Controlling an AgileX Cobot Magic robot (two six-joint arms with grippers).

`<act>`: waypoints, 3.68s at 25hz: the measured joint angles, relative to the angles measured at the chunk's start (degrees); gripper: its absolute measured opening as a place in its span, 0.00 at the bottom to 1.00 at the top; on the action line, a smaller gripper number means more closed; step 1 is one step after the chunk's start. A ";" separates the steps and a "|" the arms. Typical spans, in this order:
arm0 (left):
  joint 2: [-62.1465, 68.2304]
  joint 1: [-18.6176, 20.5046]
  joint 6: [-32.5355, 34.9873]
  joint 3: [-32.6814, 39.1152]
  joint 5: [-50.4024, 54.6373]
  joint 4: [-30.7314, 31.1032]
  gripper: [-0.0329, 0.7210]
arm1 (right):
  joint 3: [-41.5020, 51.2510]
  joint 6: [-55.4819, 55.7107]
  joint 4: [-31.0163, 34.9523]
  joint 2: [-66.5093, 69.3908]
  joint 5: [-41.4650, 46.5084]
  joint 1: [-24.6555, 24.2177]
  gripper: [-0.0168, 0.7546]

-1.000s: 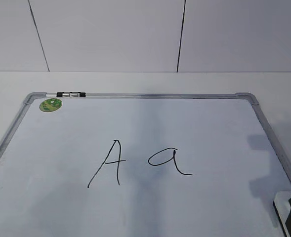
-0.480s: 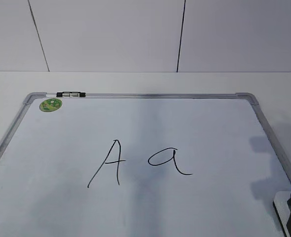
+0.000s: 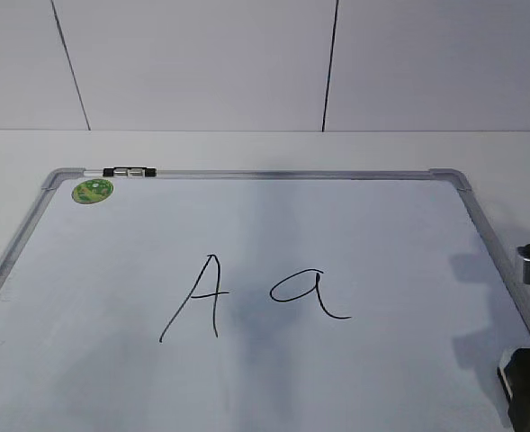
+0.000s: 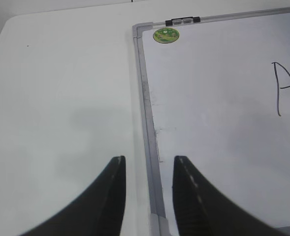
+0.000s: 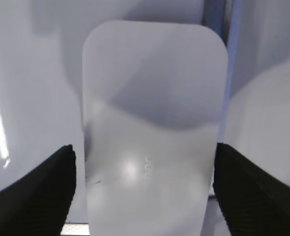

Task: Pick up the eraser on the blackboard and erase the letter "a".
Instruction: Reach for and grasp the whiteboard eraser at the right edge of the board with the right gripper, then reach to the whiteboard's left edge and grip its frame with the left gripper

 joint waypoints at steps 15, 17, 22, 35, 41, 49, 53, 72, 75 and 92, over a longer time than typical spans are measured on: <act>0.00 0.00 0.00 0.00 0.00 0.00 0.38 | 0.00 0.00 -1.26 1.14 -2.10 0.00 0.88; 0.00 0.00 0.00 0.00 0.00 0.00 0.38 | 0.00 0.00 -1.26 1.14 -1.71 0.00 0.87; 0.00 0.00 0.00 0.00 0.00 0.00 0.38 | 0.00 0.00 -1.48 1.14 -1.37 0.00 0.85; 0.00 0.00 0.00 0.00 0.00 0.00 0.38 | 0.00 0.10 -1.60 1.14 -1.63 0.00 0.83; 0.00 0.00 0.00 0.00 0.00 0.00 0.38 | 0.00 0.10 -1.70 1.14 -1.86 0.00 0.83; 0.00 0.00 0.00 0.00 0.00 0.00 0.38 | 0.00 0.10 -1.70 1.14 -2.26 0.00 0.83; 0.00 0.00 0.00 0.00 0.00 0.00 0.38 | 0.00 0.10 -1.70 1.45 -2.26 0.00 0.83; 0.00 0.00 0.00 0.00 0.00 -0.08 0.38 | 0.00 0.23 -1.59 2.86 -2.54 0.00 0.76; 0.00 0.00 0.00 0.00 0.00 -0.08 0.38 | 0.00 0.23 -1.59 2.86 -2.54 0.00 0.75; 0.00 0.00 0.00 0.00 0.00 -0.08 0.38 | 0.00 0.34 -1.59 2.86 -2.54 0.00 0.75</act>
